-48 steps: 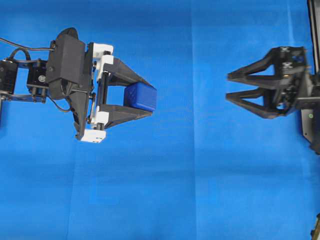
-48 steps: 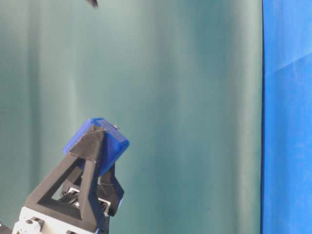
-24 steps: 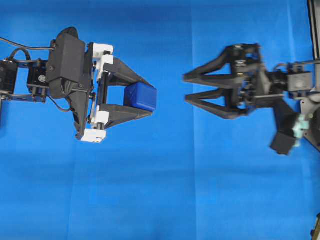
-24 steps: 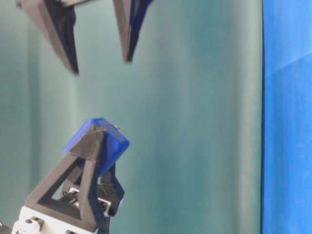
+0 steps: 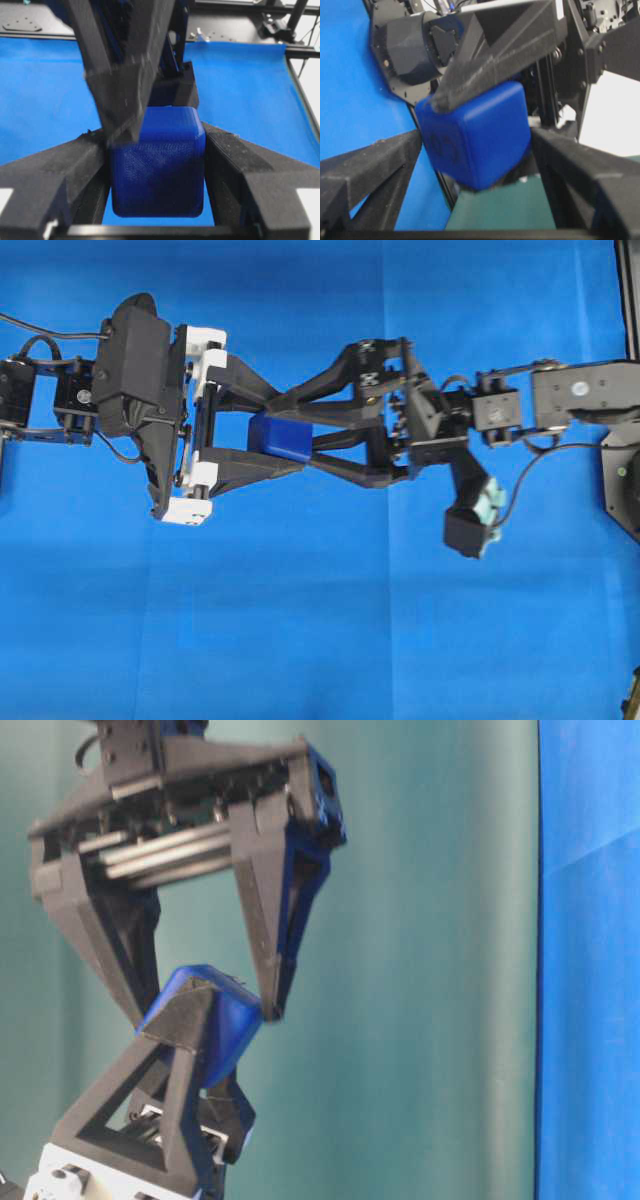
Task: Handover the blue block to the right arm after grasping it with the left arm, then place it in the designated position.
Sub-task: 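Move the open right gripper toward the cube held by the left gripper, then close the right gripper on the cube beside the left gripper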
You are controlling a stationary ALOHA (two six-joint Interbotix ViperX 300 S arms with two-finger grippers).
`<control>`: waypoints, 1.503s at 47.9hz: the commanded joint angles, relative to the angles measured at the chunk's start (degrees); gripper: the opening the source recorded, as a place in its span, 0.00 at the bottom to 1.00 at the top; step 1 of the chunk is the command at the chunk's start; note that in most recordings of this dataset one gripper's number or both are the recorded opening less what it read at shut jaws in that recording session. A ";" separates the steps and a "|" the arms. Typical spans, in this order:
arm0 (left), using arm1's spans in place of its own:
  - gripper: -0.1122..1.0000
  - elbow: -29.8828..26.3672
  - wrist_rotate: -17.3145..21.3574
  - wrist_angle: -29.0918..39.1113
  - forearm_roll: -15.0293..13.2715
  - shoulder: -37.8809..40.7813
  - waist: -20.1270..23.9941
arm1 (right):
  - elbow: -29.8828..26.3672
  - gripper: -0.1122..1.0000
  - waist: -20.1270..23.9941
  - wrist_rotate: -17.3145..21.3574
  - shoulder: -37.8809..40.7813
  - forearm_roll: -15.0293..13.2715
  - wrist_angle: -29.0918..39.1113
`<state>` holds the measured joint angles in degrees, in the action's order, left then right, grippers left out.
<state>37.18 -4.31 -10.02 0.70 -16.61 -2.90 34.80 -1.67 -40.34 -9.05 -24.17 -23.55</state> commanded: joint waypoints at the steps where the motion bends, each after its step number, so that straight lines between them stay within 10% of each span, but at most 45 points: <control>1: 0.51 -1.23 -0.09 -0.53 0.00 -0.79 0.26 | -2.72 0.96 0.26 0.18 0.35 -0.09 -0.35; 28: 0.51 -1.14 -0.09 -0.35 0.00 -0.88 0.26 | -3.78 0.94 0.26 0.26 0.97 -0.09 -0.18; 38: 0.51 -1.23 0.62 -0.09 0.00 -0.79 0.26 | -4.39 0.55 0.26 0.70 0.26 0.44 2.55; 72: 0.58 -1.49 0.44 -1.14 0.00 -0.53 0.00 | -4.66 0.56 0.26 1.05 0.18 0.62 2.99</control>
<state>37.09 -3.60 -10.11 0.62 -16.61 -2.64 31.99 -1.32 -39.64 -7.29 -23.91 -20.39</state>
